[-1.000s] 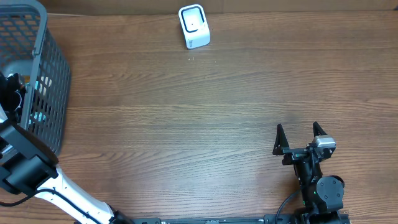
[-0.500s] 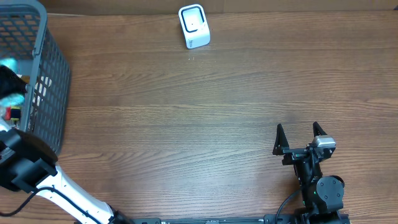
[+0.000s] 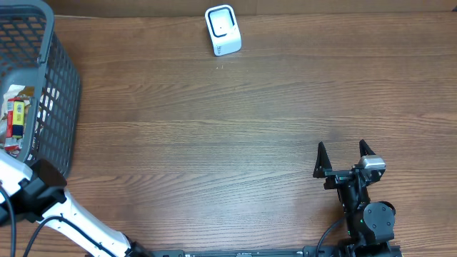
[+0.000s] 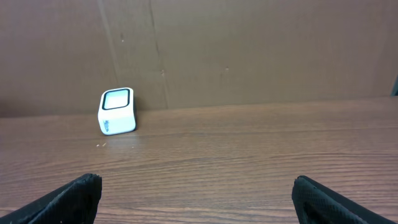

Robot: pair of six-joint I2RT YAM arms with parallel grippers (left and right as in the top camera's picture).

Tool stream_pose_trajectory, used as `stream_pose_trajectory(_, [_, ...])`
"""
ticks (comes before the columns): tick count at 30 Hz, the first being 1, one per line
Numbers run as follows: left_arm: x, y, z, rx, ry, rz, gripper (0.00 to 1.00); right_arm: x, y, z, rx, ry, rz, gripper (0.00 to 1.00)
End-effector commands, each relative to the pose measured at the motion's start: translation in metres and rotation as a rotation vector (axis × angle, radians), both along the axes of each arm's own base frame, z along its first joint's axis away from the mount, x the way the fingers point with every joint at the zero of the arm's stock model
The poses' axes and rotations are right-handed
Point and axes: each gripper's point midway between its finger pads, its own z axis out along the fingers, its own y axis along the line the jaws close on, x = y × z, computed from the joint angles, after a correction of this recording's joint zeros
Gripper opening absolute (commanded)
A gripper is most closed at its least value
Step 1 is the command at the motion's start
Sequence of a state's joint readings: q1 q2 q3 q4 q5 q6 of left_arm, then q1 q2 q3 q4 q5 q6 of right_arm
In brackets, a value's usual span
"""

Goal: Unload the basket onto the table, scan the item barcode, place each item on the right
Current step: 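Grasp the orange and mint-green snack packets with the left gripper, then lift the packets out of the basket and carry them toward the table centre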

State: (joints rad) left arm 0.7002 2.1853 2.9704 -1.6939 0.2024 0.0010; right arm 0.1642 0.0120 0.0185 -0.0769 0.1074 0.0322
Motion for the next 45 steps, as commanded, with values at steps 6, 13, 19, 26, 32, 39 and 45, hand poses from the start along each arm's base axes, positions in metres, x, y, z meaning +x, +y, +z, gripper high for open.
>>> stream_pose_trajectory(6, [-0.021, -0.084, 0.098, 0.071, -0.247, -0.108, 0.22, 0.000, 0.000, -0.002, -0.003, -0.002, 0.001, 1.00])
stream_pose_trajectory(13, [-0.021, -0.184, 0.133, 0.039, -0.354, -0.314, 0.21, 0.000, 0.000, -0.002, -0.003, -0.002, 0.001, 1.00])
stream_pose_trajectory(19, [-0.011, -0.286, 0.128, -0.110, -0.343, -0.521, 0.21, 0.000, 0.000, -0.002, -0.003, -0.002, 0.001, 1.00])
stream_pose_trajectory(26, [-0.021, -0.391, 0.099, -0.182, -0.216, -0.806, 0.21, 0.000, 0.000, -0.002, -0.003, -0.002, 0.001, 1.00])
stream_pose_trajectory(32, [-0.038, -0.450, 0.062, -0.218, -0.064, -0.954, 0.08, 0.000, 0.000, -0.002, -0.003, -0.002, 0.001, 1.00])
stream_pose_trajectory(39, [-0.054, -0.490, -0.002, -0.284, 0.203, -0.905, 0.04, 0.000, 0.000, -0.002, -0.003, -0.002, 0.001, 1.00])
stream_pose_trajectory(45, [-0.052, -0.505, -0.060, -0.270, 0.344, -0.658, 0.04, 0.000, 0.000, -0.002, -0.003, -0.002, 0.001, 1.00])
